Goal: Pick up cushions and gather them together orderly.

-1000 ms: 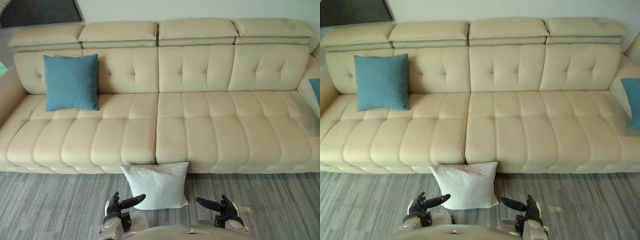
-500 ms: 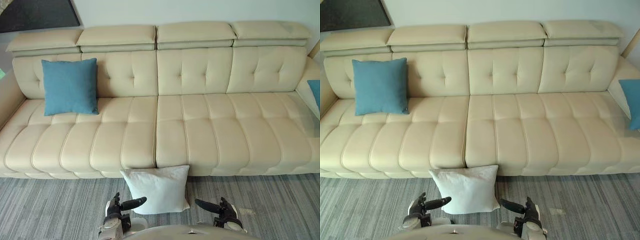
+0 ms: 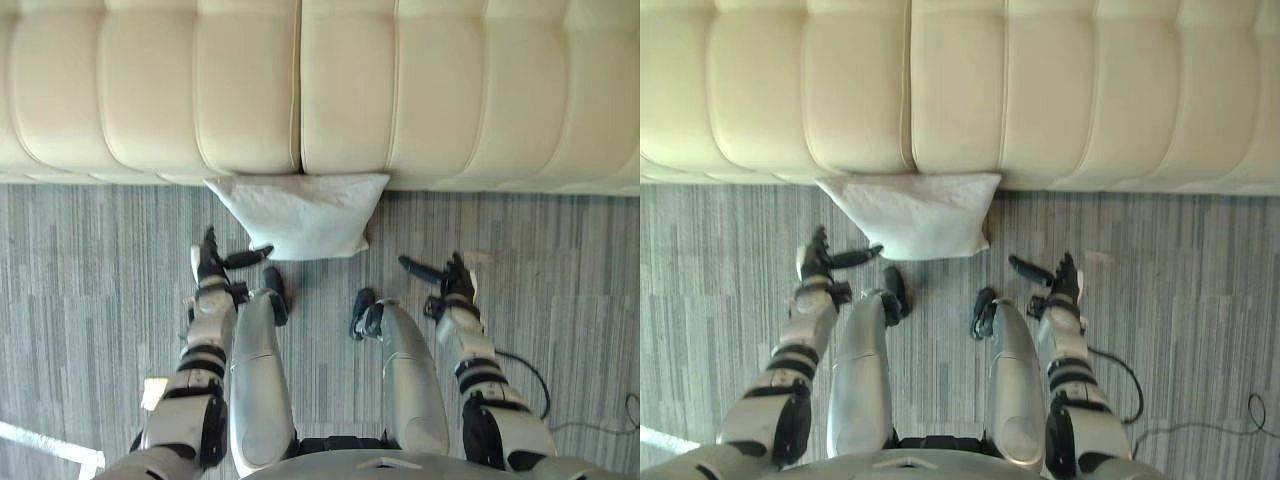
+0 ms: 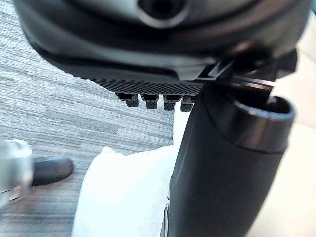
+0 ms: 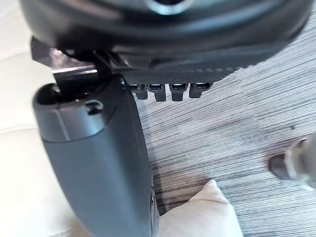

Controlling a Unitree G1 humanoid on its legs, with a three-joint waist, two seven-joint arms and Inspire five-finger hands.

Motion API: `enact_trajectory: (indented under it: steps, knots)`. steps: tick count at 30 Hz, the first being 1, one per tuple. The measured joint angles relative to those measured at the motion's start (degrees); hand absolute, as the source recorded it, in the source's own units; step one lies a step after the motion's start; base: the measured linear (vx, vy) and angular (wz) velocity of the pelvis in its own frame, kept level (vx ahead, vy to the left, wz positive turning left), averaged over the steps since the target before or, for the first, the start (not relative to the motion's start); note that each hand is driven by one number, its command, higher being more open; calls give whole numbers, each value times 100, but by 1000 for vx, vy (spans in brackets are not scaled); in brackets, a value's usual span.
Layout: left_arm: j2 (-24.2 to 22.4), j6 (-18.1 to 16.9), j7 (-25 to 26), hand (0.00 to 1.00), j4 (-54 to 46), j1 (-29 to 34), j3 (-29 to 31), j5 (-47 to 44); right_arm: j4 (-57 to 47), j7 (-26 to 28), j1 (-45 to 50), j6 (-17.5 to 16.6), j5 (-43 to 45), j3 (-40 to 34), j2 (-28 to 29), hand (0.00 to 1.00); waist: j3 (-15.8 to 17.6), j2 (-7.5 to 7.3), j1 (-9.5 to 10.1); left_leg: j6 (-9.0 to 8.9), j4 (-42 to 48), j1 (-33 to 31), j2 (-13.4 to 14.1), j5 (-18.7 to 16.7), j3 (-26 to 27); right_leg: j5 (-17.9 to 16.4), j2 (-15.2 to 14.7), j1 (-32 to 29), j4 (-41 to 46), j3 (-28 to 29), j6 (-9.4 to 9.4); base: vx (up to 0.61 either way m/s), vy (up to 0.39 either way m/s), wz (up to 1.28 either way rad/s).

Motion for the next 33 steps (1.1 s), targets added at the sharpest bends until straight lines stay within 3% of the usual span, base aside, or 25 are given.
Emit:
enact_trajectory:
  steps: [5,13,14,15,24,33]
  knots:
    - [-64,-8,84,100,-2,-1046,-297,2,-219,-202,-1049,-51,138,144,21,100,34,42,-17,39,-11,-674,-106,170,-110,2,-113,-670,185,-73,2,14,25,17]
    - [-397,-88,638,100,-3,-1554,-461,-272,-344,-630,-1720,-268,279,197,534,100,36,48,-23,-8,-95,-1111,-152,327,-274,1,-141,-1095,321,-189,2,43,14,12]
    - [-454,-125,714,0,-3,-1631,-432,-333,-344,-669,-1775,-291,278,162,574,100,36,48,-25,-11,-94,-1184,-164,345,-283,1,-159,-1194,385,-189,2,-8,7,7]
    - [-491,-154,761,0,-3,-1692,-424,-419,-343,-688,-1842,-300,278,144,609,0,36,48,-35,-14,-98,-1267,-186,393,-294,2,-162,-1283,408,-190,2,-14,9,7]
    - [-666,-275,1055,0,-43,-1888,-163,-456,-49,-512,-2006,-171,267,58,1105,0,36,48,-113,-120,-410,-1510,-333,713,-411,2,-180,-1627,499,-199,2,-60,-6,10]
    - [-852,-247,1186,0,-736,-1550,-341,-825,-393,-731,-1618,-159,285,630,932,0,35,45,-182,-71,-401,-1629,-438,819,-487,31,-257,-1696,543,-218,-20,-35,5,7]
